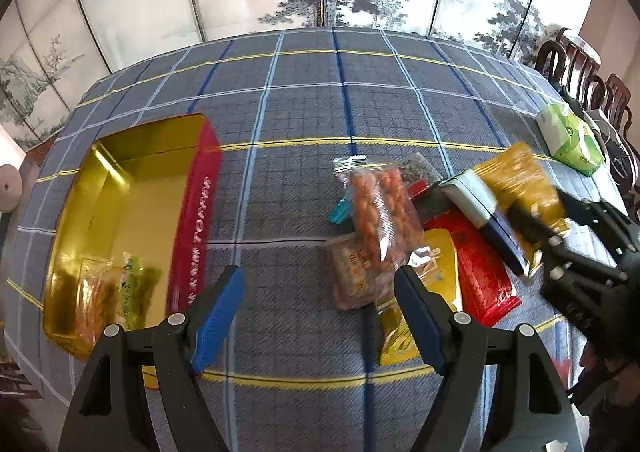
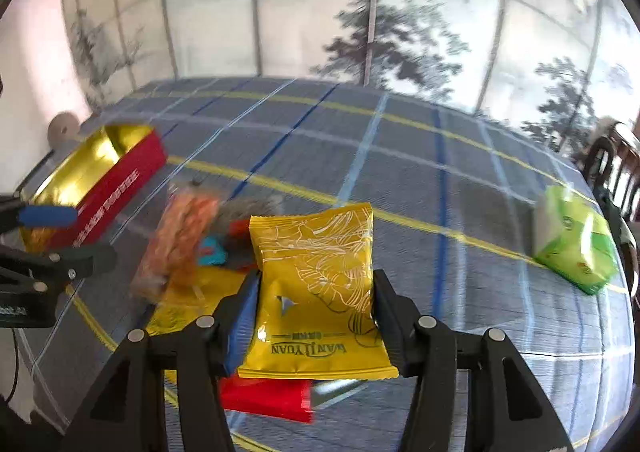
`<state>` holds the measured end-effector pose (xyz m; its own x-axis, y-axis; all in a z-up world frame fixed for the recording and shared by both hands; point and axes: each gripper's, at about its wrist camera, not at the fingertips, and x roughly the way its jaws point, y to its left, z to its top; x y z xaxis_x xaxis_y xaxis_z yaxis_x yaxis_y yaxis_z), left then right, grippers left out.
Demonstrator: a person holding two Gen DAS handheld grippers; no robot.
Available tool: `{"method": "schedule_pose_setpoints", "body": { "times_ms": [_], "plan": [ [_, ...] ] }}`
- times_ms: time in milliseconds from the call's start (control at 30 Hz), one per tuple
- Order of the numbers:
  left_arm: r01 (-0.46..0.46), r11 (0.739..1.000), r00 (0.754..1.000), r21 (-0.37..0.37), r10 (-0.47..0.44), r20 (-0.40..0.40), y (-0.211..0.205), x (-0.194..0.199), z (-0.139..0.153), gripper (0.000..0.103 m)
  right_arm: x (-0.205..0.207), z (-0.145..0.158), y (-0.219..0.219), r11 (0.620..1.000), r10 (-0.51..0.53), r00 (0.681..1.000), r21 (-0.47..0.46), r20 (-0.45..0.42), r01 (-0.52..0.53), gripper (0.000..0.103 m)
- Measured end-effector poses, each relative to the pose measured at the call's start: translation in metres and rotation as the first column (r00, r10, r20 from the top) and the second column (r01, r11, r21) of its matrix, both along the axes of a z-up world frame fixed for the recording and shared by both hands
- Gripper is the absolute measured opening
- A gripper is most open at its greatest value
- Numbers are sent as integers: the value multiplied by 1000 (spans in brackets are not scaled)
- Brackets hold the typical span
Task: Organize snacks
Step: 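Grasp the yellow WANLIYUAN packet with the right gripper while the left grasps the peanut bag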
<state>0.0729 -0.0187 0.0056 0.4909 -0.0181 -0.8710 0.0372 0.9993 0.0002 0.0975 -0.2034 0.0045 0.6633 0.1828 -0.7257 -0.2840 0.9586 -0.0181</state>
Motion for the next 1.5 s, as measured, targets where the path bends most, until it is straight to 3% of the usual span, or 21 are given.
{"method": "schedule_pose_setpoints", "body": {
  "times_ms": [233,433,567,767,1000,1233,1400,1500],
  "plan": [
    [6,1000,1000,13,-6,8,-19,12,-4,74,16,-14,-58,983,-185,983,13,-5,185,55],
    [-7,1000,1000,26,7,-8,-30,28,-14,74,23,-35,-86,961,-276,961,17,-30,277,55],
    [-18,1000,1000,24,18,-15,-31,37,-21,74,25,-42,-92,955,-295,955,26,-35,296,55],
    [-9,1000,1000,-15,9,-23,-31,42,-24,65,28,-49,-95,950,-305,950,46,-59,308,55],
    [-13,1000,999,-12,12,-37,-23,35,-25,69,32,-52,-97,951,-302,950,48,-82,306,55],
    [-20,999,999,-31,19,-44,-17,31,-20,66,34,-54,-98,951,-299,950,50,-94,304,55],
    [-42,994,997,-102,35,-66,-22,42,-18,66,34,-54,-95,953,-295,951,41,-94,300,55],
    [-45,994,997,-99,38,-72,-32,49,-21,66,35,-55,-94,953,-295,951,40,-94,299,55]
  ]
}}
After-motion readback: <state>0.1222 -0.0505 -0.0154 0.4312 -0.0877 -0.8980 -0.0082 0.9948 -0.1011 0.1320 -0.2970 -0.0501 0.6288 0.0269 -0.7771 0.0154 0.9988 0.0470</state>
